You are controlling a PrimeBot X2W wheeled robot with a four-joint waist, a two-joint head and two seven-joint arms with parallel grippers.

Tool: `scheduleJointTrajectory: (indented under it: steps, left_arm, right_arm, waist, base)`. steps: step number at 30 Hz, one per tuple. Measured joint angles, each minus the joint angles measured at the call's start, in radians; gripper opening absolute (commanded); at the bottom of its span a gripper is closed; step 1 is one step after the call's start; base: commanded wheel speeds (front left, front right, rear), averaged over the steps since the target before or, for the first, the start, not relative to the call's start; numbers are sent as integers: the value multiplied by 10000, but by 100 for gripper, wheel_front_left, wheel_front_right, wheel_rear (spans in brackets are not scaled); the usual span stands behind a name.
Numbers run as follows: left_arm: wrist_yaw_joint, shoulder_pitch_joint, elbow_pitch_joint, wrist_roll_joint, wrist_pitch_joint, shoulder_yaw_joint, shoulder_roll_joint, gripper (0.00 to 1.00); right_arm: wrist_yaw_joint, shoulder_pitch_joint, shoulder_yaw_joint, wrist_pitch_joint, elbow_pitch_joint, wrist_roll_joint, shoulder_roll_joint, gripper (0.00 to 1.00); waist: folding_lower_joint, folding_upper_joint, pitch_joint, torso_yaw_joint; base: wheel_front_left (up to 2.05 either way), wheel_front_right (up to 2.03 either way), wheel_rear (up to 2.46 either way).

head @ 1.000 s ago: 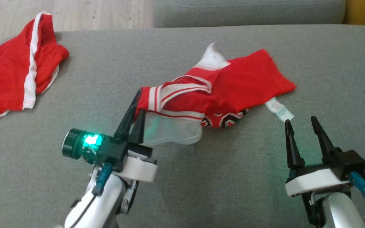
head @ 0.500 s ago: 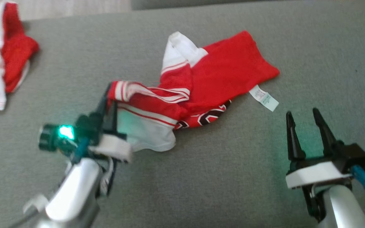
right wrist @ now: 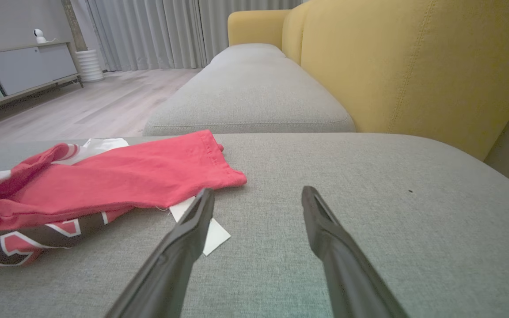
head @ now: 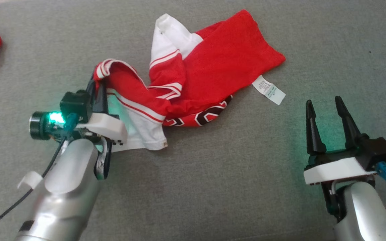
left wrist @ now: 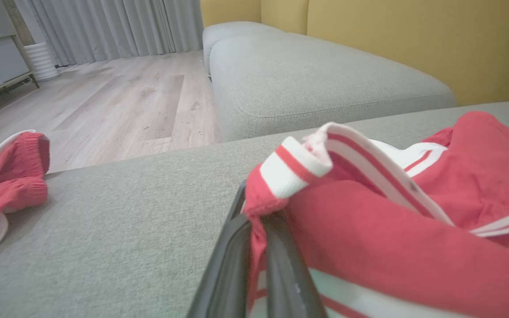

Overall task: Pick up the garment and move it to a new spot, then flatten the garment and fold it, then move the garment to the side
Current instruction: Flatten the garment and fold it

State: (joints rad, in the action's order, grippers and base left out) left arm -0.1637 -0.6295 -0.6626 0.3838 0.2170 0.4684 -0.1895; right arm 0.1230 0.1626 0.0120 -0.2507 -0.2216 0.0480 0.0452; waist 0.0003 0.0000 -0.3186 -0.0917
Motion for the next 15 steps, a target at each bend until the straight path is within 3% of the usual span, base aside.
scheduleJointTrajectory:
  steps: [1, 8, 15]
  left_arm:
    - [71, 2, -100, 46, 58, -2, 46, 100]
    - [372, 295, -127, 295, 238, -86, 232, 100]
    - [403, 1931, 642, 493, 324, -190, 332, 100]
  right_arm:
    - [0, 0, -19, 0, 0, -10, 0, 100]
    - [0, -41, -134, 0, -6, -52, 0, 100]
    - [0, -173, -224, 0, -132, -54, 0, 100]
  waist:
    - [-1, 0, 50, 41]
    - [-3, 0, 569, 448]
    - [-3, 0, 1379, 948]
  base:
    - [0, 0, 0]
    - [0, 0, 0]
    - [0, 0, 0]
